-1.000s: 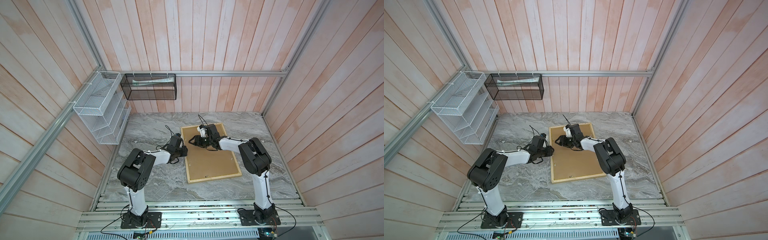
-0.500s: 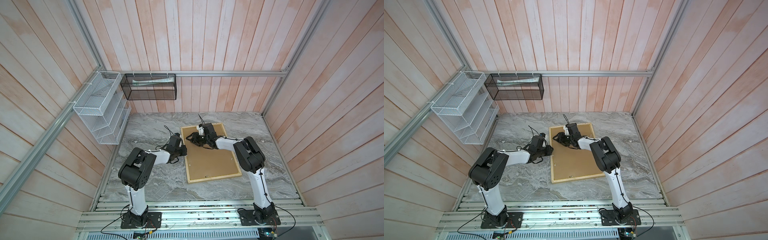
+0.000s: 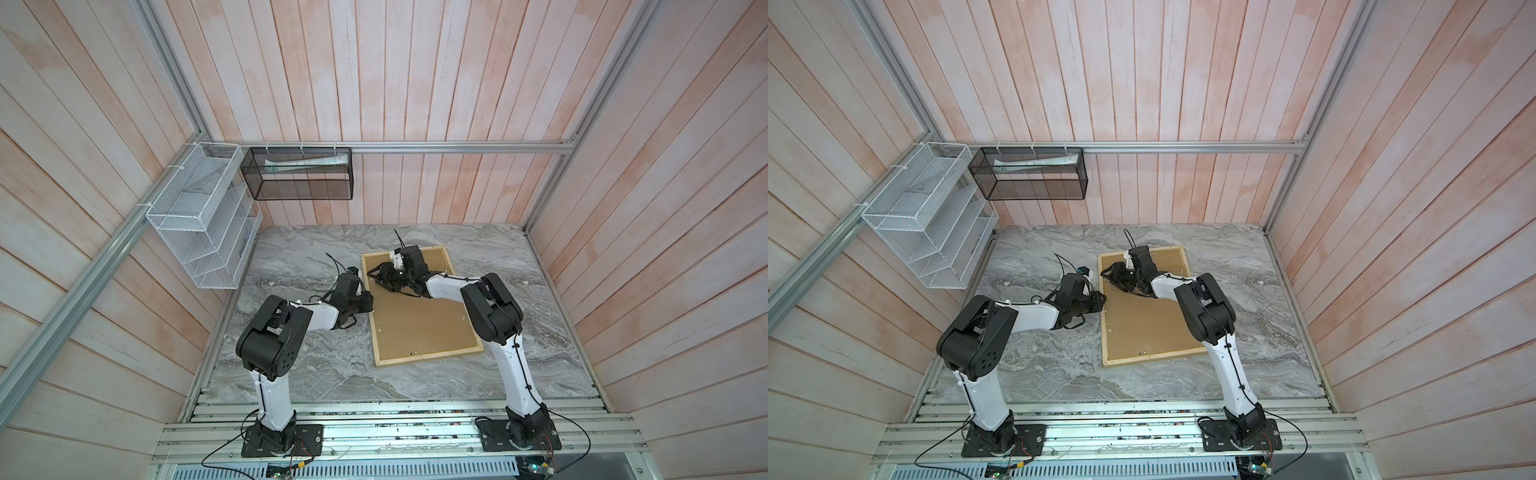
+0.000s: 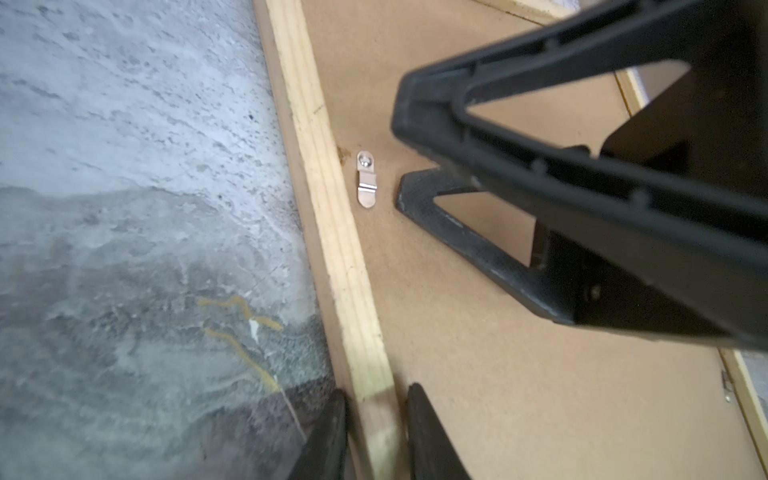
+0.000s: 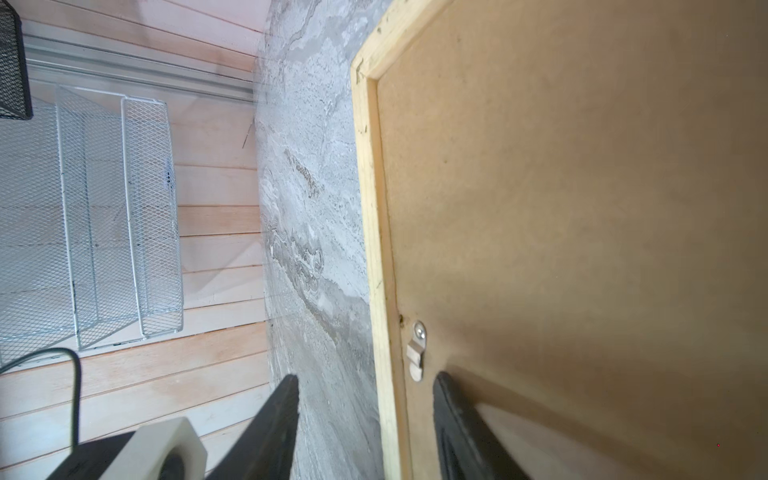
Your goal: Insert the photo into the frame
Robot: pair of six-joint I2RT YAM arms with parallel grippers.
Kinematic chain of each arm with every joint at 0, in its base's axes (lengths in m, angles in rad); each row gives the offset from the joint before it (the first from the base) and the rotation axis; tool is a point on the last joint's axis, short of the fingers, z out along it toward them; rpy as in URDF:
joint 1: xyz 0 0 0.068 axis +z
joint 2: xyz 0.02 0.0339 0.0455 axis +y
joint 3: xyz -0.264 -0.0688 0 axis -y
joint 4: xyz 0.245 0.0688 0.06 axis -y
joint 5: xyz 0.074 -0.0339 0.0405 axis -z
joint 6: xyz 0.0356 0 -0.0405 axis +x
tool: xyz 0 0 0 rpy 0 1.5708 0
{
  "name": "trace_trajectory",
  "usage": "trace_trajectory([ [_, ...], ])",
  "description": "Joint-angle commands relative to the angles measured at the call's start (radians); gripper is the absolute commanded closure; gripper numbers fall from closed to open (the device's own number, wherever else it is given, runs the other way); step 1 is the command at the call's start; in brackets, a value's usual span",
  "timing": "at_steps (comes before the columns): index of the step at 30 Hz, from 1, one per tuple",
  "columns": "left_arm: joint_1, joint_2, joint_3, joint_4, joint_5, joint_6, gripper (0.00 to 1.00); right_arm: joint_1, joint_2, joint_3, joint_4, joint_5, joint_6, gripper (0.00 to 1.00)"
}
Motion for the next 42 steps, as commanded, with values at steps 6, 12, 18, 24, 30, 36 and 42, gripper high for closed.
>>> trace_trajectory([
  [6,-0.009,0.017,-0.037,-0.018,0.055,0.009,0.73,0.011,0.047,0.005,0.015,0.018,0.085,0.46],
  [12,-0.009,0.014,-0.047,-0.004,0.063,0.009,0.74,0.017,0.049,-0.005,0.036,0.042,0.144,0.46],
  [18,-0.009,0.017,-0.045,-0.005,0.067,0.012,0.75,0.037,0.043,-0.01,0.047,0.086,0.206,0.46],
  [24,-0.011,0.013,-0.048,-0.003,0.075,0.015,0.76,0.055,0.018,-0.027,0.033,0.172,0.249,0.46],
  [30,-0.015,0.012,-0.053,0.008,0.088,0.017,0.76,0.064,0.005,-0.07,0.061,0.27,0.315,0.46],
  [36,-0.021,0.016,-0.053,0.013,0.106,0.023,0.77,0.076,0.009,-0.061,0.038,0.335,0.363,0.46],
  [42,-0.024,0.012,-0.059,0.014,0.105,0.024,0.77,0.087,0.028,-0.011,-0.05,0.363,0.34,0.47],
])
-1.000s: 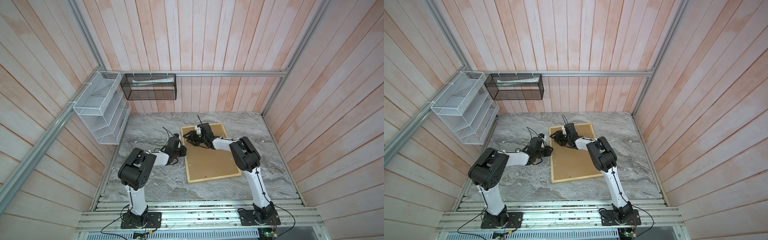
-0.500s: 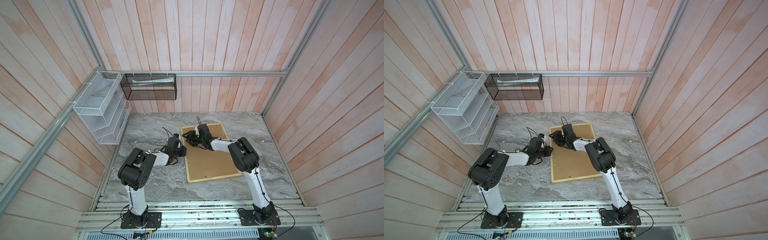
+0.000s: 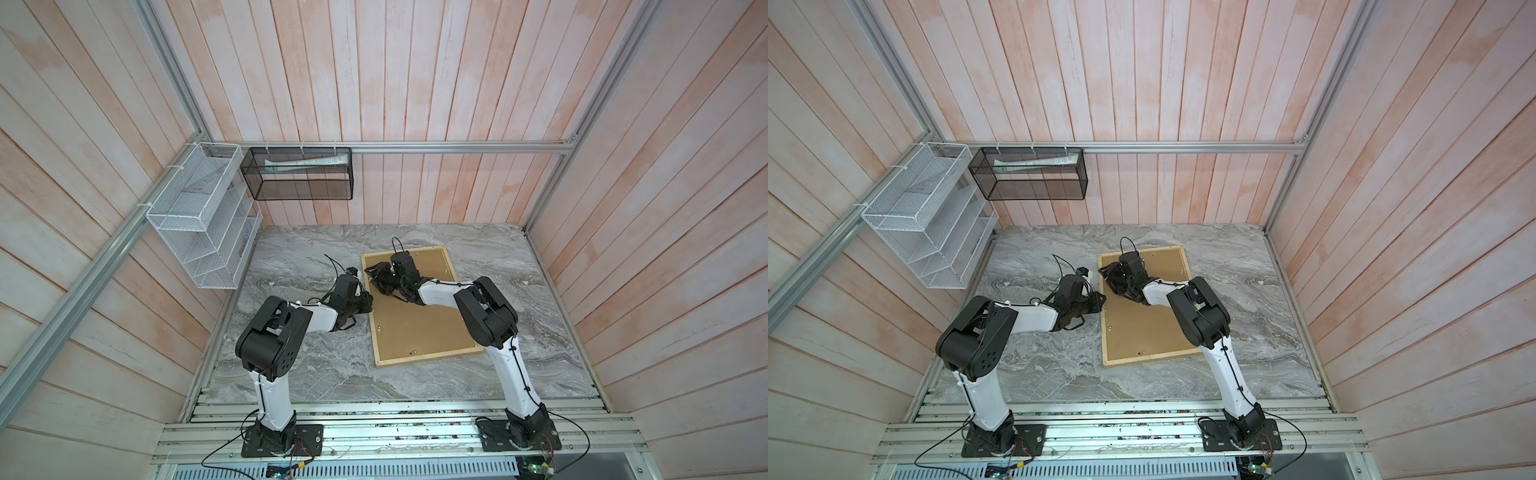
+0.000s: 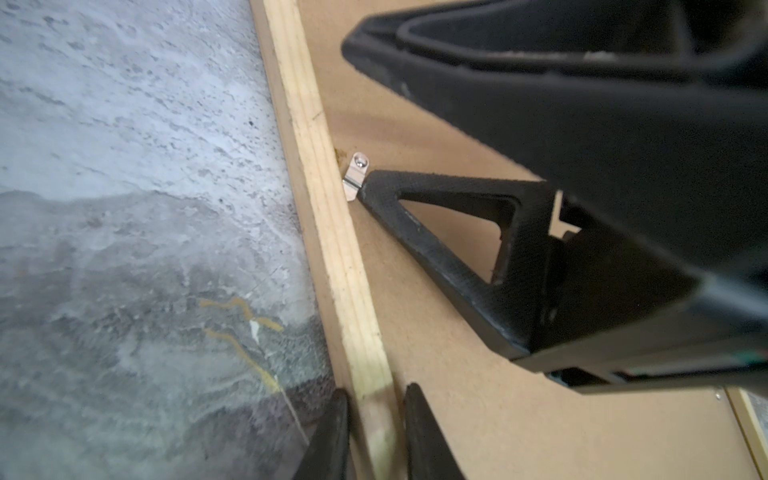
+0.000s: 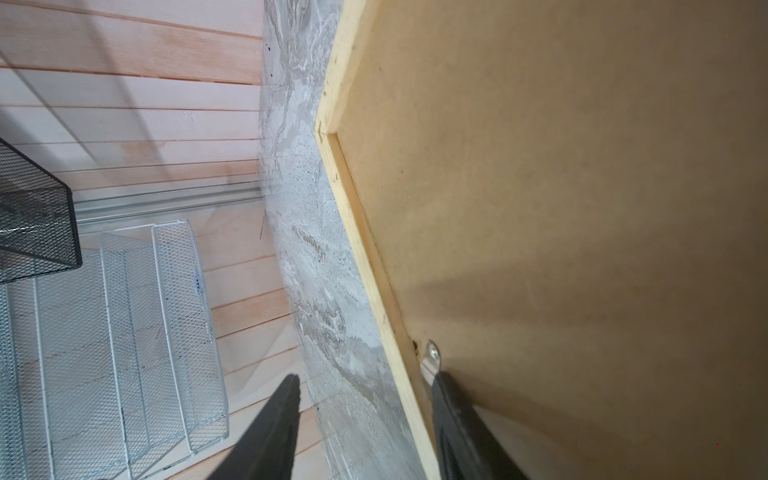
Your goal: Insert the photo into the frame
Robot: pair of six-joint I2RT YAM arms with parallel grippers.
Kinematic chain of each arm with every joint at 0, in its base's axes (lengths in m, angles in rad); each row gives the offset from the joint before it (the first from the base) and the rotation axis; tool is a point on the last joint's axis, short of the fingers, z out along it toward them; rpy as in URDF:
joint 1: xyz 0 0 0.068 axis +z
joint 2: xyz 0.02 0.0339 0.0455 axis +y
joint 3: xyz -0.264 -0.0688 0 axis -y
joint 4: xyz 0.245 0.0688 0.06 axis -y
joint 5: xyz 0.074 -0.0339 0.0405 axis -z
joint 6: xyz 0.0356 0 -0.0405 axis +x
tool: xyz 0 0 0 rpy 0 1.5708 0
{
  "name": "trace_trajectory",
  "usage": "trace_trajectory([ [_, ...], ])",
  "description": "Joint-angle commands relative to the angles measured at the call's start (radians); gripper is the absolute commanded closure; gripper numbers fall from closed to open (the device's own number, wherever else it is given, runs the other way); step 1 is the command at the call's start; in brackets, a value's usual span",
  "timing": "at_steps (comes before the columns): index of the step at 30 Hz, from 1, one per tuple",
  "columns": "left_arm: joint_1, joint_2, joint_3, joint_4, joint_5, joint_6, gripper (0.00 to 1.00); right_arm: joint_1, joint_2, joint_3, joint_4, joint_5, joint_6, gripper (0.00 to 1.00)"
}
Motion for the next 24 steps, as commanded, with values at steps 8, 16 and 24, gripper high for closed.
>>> trace_trajectory([
  [8,-0.027,0.001,-0.046,-0.031,0.086,0.022,0.77,0.006,0.03,-0.018,-0.246,0.131,-0.074,0.47],
  [16,-0.029,0.005,-0.042,-0.031,0.096,0.018,0.77,0.006,0.035,-0.022,-0.172,0.101,-0.051,0.47],
  [24,-0.046,0.013,-0.04,-0.025,0.106,0.016,0.77,0.009,0.056,-0.08,0.023,0.059,0.104,0.48],
])
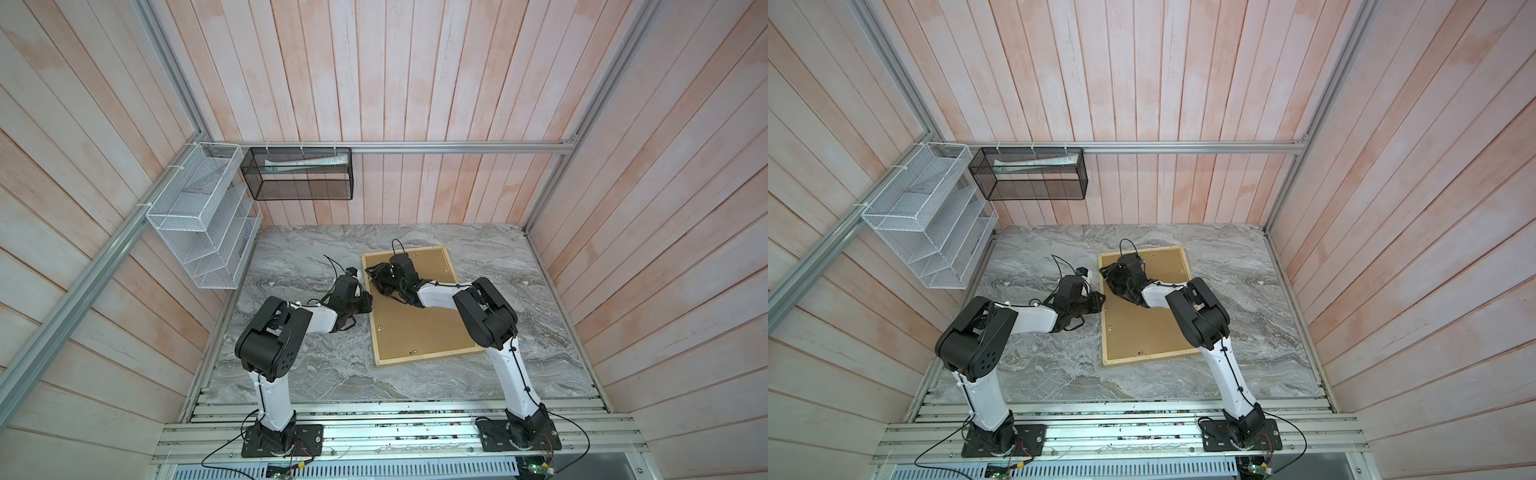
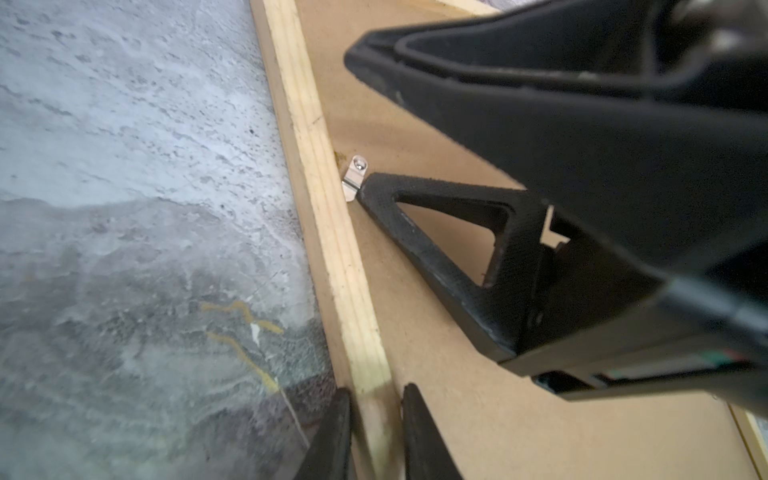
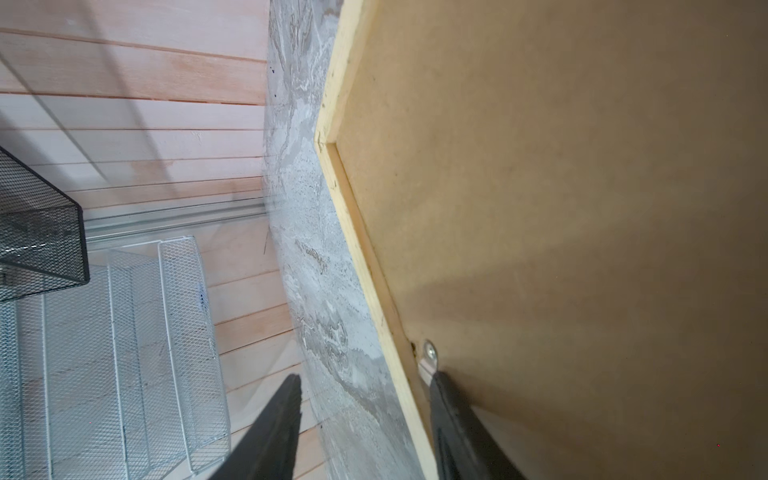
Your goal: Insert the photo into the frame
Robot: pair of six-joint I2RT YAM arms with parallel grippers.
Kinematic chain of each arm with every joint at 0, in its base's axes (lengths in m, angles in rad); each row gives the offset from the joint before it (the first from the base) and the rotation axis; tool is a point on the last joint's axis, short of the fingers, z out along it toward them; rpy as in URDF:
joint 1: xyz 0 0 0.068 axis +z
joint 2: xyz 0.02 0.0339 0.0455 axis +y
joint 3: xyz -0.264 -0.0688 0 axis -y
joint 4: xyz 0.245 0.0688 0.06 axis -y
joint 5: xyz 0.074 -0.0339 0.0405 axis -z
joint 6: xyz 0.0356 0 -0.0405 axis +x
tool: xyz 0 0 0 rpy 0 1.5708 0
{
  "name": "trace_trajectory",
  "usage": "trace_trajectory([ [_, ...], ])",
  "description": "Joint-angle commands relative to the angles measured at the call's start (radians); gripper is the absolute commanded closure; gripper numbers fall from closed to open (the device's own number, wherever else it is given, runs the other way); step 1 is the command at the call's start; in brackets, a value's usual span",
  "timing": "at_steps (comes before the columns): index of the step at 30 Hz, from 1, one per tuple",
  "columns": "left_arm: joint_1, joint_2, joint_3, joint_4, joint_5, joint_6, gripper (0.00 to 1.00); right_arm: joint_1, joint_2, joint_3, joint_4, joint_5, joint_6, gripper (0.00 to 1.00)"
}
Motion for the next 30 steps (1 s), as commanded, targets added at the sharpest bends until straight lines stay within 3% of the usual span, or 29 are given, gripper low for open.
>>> trace_trajectory([
  [1,-0.045,0.018,-0.026,-0.049,0.11,0.014,0.77,-0.002,0.062,-0.044,-0.028,0.009,0.062,0.48],
  [6,-0.048,0.011,-0.031,-0.051,0.101,0.009,0.77,-0.002,0.061,-0.061,0.042,-0.005,0.085,0.49],
  [12,-0.044,0.015,-0.001,-0.127,0.01,0.009,0.65,-0.005,-0.043,-0.068,0.019,-0.007,-0.135,0.5],
  [16,-0.038,0.02,0.012,-0.142,-0.027,0.002,0.66,-0.008,-0.131,-0.115,0.036,-0.014,-0.223,0.5],
  [21,-0.024,0.024,0.038,-0.165,-0.033,0.034,0.72,-0.042,-0.254,-0.262,0.108,-0.009,-0.231,0.5],
  [24,-0.018,0.026,0.066,-0.181,0.015,0.1,0.78,-0.078,-0.334,-0.338,0.108,-0.002,-0.27,0.51],
  [30,-0.017,0.055,0.159,-0.265,0.111,0.236,0.78,-0.17,-0.454,-0.412,-0.007,-0.013,-0.423,0.51],
])
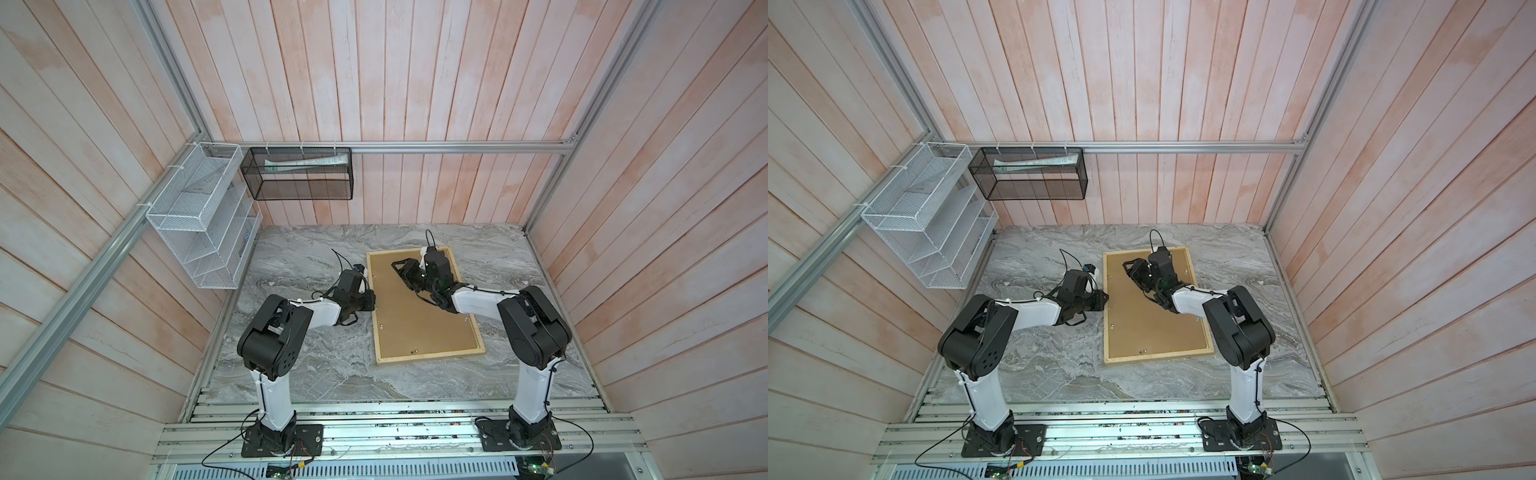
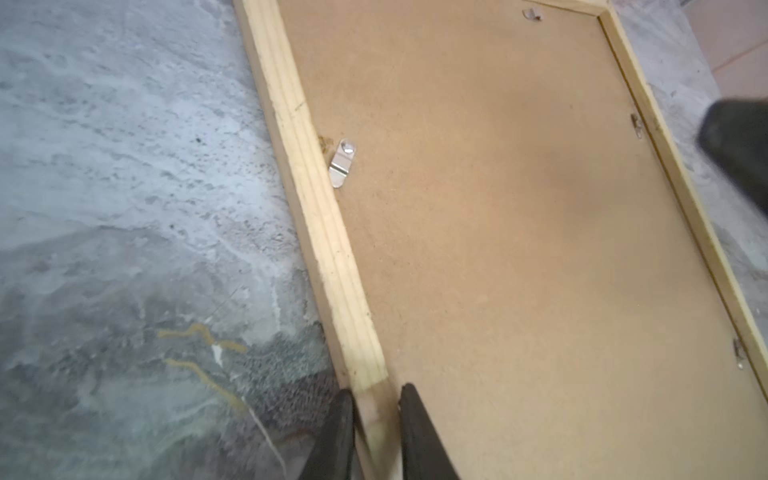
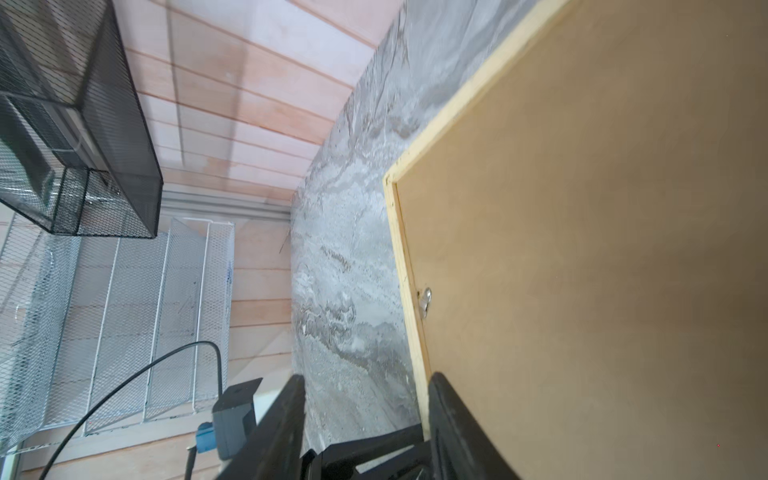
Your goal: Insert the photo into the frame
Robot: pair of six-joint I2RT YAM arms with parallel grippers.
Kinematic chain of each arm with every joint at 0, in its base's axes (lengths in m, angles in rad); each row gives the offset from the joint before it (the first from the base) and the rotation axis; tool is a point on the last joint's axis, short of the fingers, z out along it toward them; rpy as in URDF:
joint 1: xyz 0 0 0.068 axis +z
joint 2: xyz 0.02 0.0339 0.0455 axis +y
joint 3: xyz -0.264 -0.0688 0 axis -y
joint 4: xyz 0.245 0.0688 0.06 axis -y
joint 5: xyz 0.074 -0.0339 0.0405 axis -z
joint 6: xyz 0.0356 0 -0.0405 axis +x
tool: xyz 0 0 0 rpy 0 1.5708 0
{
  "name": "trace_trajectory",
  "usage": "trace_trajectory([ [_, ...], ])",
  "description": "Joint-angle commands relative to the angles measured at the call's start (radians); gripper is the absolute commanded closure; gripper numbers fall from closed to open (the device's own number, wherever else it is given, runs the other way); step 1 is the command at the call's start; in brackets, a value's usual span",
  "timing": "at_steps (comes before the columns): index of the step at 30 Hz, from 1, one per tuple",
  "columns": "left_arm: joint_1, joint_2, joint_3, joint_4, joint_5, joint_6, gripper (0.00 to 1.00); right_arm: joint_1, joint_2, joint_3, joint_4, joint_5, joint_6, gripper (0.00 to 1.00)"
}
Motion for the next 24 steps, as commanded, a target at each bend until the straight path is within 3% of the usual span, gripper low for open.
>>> trace_trajectory([
  [1,-0.007,0.042,0.052,-0.1,0.085,0.123,0.78,-0.049,-0.054,-0.039,-0.079,-0.013,-0.121,0.51],
  [9,-0.009,0.13,0.169,-0.158,0.122,0.2,0.78,-0.162,-0.048,-0.022,-0.203,-0.144,-0.284,0.53],
  [13,-0.009,0.122,0.179,-0.151,0.092,0.166,0.68,-0.172,-0.018,0.031,-0.293,-0.161,-0.401,0.55],
  [19,-0.013,0.086,0.176,-0.157,0.009,0.078,0.62,-0.172,0.142,0.251,-0.5,-0.219,-0.586,0.63],
  [24,-0.028,0.071,0.168,-0.182,-0.051,0.02,0.62,-0.169,0.282,0.416,-0.598,-0.232,-0.652,0.68],
])
